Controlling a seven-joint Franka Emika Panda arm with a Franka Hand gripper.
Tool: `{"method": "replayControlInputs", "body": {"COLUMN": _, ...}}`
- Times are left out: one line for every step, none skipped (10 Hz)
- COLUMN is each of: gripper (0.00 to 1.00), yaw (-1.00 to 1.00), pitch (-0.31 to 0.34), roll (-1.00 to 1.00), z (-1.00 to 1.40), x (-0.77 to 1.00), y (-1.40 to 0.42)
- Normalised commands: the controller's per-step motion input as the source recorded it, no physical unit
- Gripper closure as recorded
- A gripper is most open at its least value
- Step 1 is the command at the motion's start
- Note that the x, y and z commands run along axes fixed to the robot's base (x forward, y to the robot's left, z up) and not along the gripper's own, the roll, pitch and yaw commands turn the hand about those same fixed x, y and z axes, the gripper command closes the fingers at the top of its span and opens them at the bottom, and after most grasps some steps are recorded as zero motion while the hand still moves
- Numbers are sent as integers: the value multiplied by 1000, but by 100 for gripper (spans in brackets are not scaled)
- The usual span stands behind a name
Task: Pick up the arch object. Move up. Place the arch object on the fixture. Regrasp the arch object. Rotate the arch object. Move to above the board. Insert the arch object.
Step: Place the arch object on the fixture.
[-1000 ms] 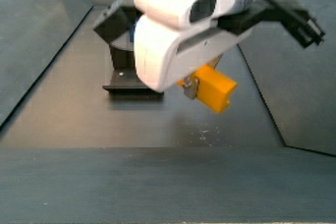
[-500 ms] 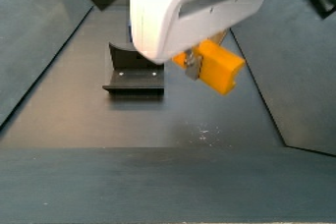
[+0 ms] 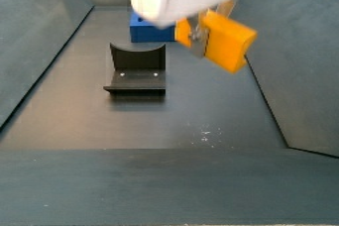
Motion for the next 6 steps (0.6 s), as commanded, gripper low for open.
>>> {"method": "replayControlInputs", "body": {"gripper": 100, "yaw": 34, "pitch": 125, "roll": 104, "z": 295, "x": -6, "y": -5}}
{"method": "replayControlInputs", "body": {"gripper": 100, "yaw": -1000, "pitch": 107, "roll": 70, "z": -5, "x": 1000, "y": -654}}
{"method": "replayControlInputs", "body": {"gripper": 100, "yaw": -1000, "pitch": 110, "roll": 68, "z": -54, "x": 1000, "y": -641}}
{"method": "replayControlInputs", "body": {"gripper": 100, "yaw": -1000, "pitch": 113, "roll": 71, "z": -44, "x": 1000, "y": -522}}
{"method": "replayControlInputs", "body": {"gripper": 100, "yaw": -1000, "pitch": 117, "roll": 67, "z": -38, "x": 1000, "y": -480}}
{"method": "replayControlInputs", "body": {"gripper": 100, "yaw": -1000, "pitch": 134, "roll": 70, "z": -32, "x": 1000, "y": -418}}
